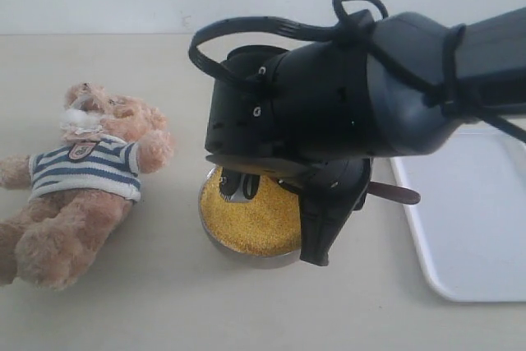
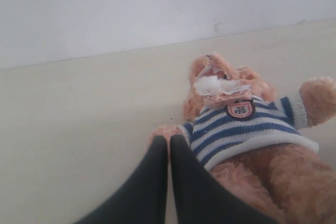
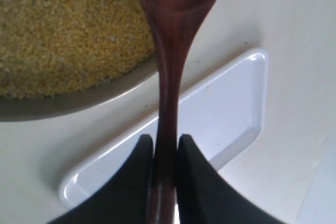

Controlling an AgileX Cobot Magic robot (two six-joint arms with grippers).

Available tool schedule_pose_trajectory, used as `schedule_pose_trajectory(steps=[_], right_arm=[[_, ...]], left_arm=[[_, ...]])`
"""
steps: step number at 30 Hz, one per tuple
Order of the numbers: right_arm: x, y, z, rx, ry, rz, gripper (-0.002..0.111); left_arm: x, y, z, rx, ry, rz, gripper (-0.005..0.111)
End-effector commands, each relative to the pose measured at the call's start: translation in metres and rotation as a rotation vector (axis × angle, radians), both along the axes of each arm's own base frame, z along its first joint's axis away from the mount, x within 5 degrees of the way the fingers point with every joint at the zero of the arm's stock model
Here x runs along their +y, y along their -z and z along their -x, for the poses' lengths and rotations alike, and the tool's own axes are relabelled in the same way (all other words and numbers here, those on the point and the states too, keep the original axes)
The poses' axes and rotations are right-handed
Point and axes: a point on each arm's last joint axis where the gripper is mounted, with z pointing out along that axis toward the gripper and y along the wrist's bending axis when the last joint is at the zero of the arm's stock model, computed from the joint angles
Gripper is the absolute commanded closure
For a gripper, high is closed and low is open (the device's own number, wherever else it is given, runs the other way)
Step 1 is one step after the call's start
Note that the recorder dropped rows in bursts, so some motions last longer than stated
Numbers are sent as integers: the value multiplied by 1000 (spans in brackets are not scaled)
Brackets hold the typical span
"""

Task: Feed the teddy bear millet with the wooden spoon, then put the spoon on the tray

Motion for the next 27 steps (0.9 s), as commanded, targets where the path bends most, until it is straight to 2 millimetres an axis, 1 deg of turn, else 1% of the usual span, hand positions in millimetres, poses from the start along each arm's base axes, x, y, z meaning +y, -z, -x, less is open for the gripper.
schedule_pose_trajectory(steps=[1, 17, 19, 23, 27], right_arm=[[1, 1, -1, -45, -2, 15, 109], [7, -1, 3, -81, -25, 13, 109], [7, 2, 3, -78, -23, 19, 109], [10, 15, 2, -59, -26, 53, 109], [10, 15, 2, -60, -25, 53, 109]], left_arm=[[0, -1, 0, -6, 4, -1, 103], [0, -1, 0, -6, 4, -1, 103], [0, -1, 0, -6, 4, -1, 103], [0, -1, 0, -6, 4, -1, 103], [0, -1, 0, -6, 4, -1, 103]])
